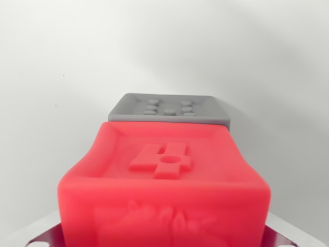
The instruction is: Destack cube
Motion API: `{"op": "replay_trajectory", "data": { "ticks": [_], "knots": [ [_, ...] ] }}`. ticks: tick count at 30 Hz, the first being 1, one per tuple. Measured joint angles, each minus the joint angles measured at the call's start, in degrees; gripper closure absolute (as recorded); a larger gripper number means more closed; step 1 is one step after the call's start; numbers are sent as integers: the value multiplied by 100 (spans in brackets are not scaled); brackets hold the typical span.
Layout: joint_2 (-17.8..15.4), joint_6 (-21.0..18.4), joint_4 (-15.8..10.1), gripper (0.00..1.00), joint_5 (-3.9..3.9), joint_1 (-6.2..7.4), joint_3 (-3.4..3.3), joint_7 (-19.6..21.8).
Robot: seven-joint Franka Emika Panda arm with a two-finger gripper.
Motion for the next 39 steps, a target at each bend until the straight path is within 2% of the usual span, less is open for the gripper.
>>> {"op": "replay_trajectory", "data": {
  "ticks": [16,39],
  "knots": [
    [-270,-220,-31,100,-2,5,-9,0],
    [-1128,-1023,-59,100,-48,14,-36,32]
  ]
}}
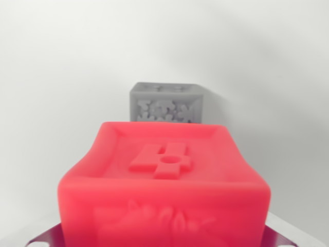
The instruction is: Destack cube
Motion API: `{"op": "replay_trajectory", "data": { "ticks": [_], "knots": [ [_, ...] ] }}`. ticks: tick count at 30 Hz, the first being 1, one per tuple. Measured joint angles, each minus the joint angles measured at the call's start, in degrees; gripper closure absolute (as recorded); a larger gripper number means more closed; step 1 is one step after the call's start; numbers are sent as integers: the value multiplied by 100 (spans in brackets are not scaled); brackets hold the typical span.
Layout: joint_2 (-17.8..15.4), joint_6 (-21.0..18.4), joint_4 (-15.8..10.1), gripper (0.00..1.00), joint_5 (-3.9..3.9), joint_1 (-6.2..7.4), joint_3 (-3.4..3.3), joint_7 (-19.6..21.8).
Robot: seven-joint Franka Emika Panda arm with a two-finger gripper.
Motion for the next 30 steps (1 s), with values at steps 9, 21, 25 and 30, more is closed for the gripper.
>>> {"op": "replay_trajectory", "data": {
  "ticks": [9,21,25,30],
  "knots": [
    [111,-121,224,100,-4,0,-20,102],
    [455,-229,683,100,10,-3,-61,315],
    [562,-266,821,100,21,-5,-71,381],
    [709,-326,1032,100,38,-7,-86,477]
  ]
}}
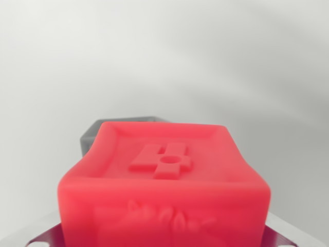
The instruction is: Destack cube
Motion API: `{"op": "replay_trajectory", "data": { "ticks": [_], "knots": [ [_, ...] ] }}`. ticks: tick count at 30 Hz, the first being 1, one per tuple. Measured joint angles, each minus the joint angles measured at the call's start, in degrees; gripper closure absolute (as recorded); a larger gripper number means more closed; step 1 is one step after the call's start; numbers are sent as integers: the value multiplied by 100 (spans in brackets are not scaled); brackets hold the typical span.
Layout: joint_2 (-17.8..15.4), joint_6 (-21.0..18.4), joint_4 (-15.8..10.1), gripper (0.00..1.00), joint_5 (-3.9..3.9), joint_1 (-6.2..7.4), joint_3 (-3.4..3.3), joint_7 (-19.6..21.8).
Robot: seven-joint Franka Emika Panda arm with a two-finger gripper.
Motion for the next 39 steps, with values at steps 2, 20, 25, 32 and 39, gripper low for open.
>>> {"op": "replay_trajectory", "data": {
  "ticks": [2,20,25,32,39],
  "knots": [
    [48,-18,63,100,4,-1,-5,29],
    [607,-257,857,100,82,-7,-65,368],
    [747,-326,1064,100,105,-8,-82,457],
    [965,-428,1384,100,129,-13,-104,585],
    [1159,-533,1681,100,148,-21,-118,708]
  ]
}}
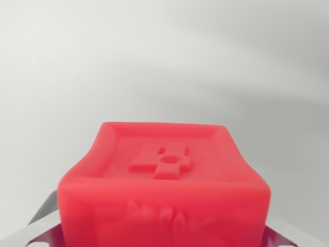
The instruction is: Destack cube
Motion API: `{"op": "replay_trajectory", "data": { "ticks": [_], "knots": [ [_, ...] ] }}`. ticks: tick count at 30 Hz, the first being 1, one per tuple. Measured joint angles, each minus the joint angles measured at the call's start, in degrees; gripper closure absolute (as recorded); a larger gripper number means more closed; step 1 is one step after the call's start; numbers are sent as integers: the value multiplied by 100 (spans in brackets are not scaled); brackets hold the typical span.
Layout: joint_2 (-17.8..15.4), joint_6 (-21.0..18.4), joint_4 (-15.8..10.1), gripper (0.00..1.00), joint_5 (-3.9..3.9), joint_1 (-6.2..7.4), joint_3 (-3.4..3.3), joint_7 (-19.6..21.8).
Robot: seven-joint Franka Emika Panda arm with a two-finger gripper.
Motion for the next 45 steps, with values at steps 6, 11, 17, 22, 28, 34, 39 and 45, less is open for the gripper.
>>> {"op": "replay_trajectory", "data": {
  "ticks": [6,11,17,22,28,34,39,45],
  "knots": [
    [171,98,36,100,24,-3,0,8],
    [347,255,39,100,44,-3,3,8],
    [533,428,57,100,71,-5,11,1],
    [680,546,83,100,85,-11,18,-6],
    [847,674,126,100,97,-26,35,-11],
    [995,783,159,100,103,-42,55,-14],
    [1119,869,201,100,104,-57,71,-14],
    [1225,943,235,100,104,-72,89,-15]
  ]
}}
